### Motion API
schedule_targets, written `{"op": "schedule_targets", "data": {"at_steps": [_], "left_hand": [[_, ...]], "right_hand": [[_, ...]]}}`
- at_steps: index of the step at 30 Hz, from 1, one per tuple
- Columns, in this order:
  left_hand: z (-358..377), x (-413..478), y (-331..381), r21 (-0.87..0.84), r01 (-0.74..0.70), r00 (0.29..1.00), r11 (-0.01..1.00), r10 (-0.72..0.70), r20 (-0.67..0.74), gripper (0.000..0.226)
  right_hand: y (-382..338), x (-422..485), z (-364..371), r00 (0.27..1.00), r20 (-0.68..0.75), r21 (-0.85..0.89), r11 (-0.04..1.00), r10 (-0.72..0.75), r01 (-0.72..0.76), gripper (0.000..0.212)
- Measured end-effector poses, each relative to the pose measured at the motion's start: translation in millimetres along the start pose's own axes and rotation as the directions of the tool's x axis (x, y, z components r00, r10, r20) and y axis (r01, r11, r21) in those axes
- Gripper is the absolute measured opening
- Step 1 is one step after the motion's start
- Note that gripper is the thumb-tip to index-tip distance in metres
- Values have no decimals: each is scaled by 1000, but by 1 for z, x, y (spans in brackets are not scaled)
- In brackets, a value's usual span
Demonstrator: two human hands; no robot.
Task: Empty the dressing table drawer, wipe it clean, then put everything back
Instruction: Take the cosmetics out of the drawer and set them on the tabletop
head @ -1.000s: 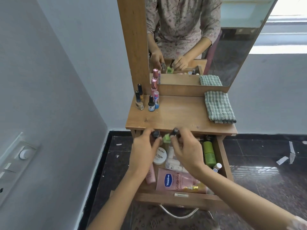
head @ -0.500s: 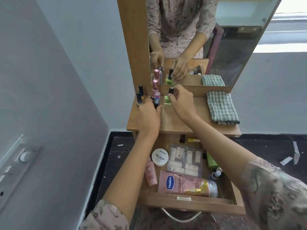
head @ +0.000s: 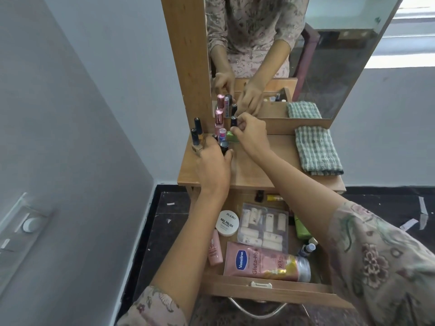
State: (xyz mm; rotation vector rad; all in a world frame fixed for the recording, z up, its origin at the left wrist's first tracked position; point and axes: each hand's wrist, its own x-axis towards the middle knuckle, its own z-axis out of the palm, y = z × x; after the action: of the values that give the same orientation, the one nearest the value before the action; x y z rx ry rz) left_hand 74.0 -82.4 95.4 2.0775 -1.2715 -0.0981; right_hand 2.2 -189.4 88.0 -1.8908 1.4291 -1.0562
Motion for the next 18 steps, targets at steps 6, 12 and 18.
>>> {"op": "schedule_targets", "data": {"at_steps": [6,12,18], "left_hand": [[-8,-9,-4,-109,-5,1000,994,2,-30,47],[-27,-46,-14,-171,-91,992,981,74,-99,36],[-19,-88,-40,-82,-11,999,997,15,46,22]], "right_hand": [[-2,-11,-11,999,-43,35,999,-14,15,19],[-18,-74,-50,967,-228,136,980,-112,145,4],[20,-157,-61,922,323,-57,977,215,-207,14]]}}
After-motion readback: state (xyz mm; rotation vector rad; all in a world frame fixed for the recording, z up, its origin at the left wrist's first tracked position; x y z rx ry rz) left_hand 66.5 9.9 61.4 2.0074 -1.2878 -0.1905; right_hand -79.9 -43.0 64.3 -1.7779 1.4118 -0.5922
